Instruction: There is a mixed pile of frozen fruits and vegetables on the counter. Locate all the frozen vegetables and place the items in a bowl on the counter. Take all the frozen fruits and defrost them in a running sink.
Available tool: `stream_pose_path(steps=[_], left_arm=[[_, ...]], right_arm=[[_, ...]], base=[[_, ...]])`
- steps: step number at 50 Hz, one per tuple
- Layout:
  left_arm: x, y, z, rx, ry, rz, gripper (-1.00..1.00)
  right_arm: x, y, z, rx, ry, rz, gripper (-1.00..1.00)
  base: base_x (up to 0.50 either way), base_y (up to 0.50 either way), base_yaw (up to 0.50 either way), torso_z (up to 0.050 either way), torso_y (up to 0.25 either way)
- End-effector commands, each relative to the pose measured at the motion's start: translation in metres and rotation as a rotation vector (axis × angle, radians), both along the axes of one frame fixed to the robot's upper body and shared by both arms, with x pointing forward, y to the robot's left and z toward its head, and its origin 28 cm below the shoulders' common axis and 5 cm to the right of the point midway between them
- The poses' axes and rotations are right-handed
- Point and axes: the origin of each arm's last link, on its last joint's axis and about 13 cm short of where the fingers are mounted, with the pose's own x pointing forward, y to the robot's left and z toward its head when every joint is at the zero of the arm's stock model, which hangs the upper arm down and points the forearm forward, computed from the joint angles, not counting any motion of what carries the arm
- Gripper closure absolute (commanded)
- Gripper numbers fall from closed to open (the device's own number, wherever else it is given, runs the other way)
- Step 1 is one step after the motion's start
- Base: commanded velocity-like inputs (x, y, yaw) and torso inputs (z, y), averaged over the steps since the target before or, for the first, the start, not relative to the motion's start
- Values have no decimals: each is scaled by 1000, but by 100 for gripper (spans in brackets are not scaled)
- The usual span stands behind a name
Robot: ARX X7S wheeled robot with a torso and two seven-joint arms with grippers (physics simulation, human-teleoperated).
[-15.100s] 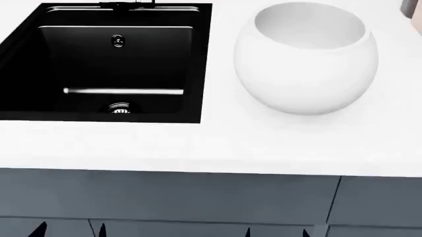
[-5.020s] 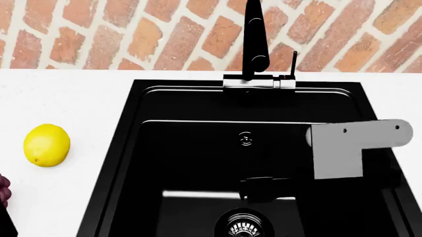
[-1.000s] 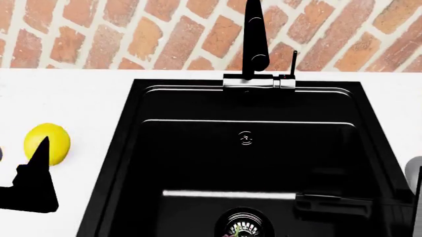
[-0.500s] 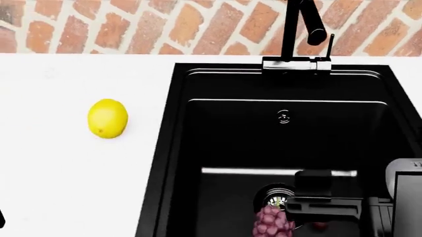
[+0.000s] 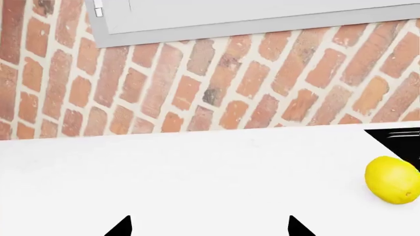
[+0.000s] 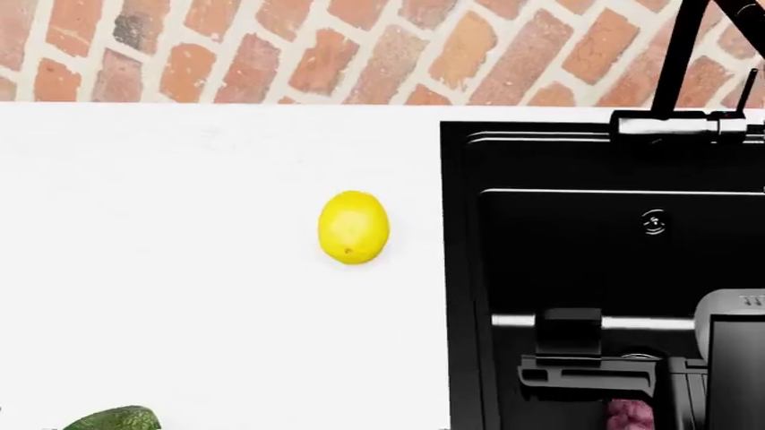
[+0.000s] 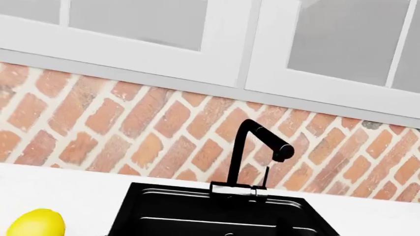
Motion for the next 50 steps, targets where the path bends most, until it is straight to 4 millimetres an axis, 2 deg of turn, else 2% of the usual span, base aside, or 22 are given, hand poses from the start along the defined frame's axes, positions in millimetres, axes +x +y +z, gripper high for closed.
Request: stream_pose_path(steps=[1, 14, 24, 28, 30, 40, 43, 50], left_arm=[[2, -2, 1, -20, -22, -40, -100], [4, -4, 0, -18, -18, -47, -100], [1, -2, 1, -22, -16, -46, -100], [0, -2, 0, -23, -13, -49, -100], [-3, -1, 0, -21, -10, -54, -100], [-6, -1, 2, -31, -35, -73, -100], [-4, -1, 4, -38, -34, -73, -100], [-5, 0, 0, -40, -31, -75, -100]], right_arm=[[1, -1, 0, 0, -17, -7, -100], [1, 0, -2, -17, 0, -1, -100], [-2, 0, 0, 26, 4, 16, -100], [-1, 4, -4, 41, 37, 68, -100], [0, 9, -8, 50, 61, 148, -100], [50, 33, 2, 0, 152, 321, -100], [73, 41, -2, -11, 200, 357, -100], [102, 52, -12, -77, 268, 335, -100]], base=[[382, 372, 0, 0, 0], [372, 267, 0, 0, 0], [-18, 203, 0, 0, 0], [0, 0, 0, 0, 0], [0, 0, 0, 0, 0], [0, 0, 0, 0, 0], [0, 0, 0, 0, 0], [0, 0, 0, 0, 0]])
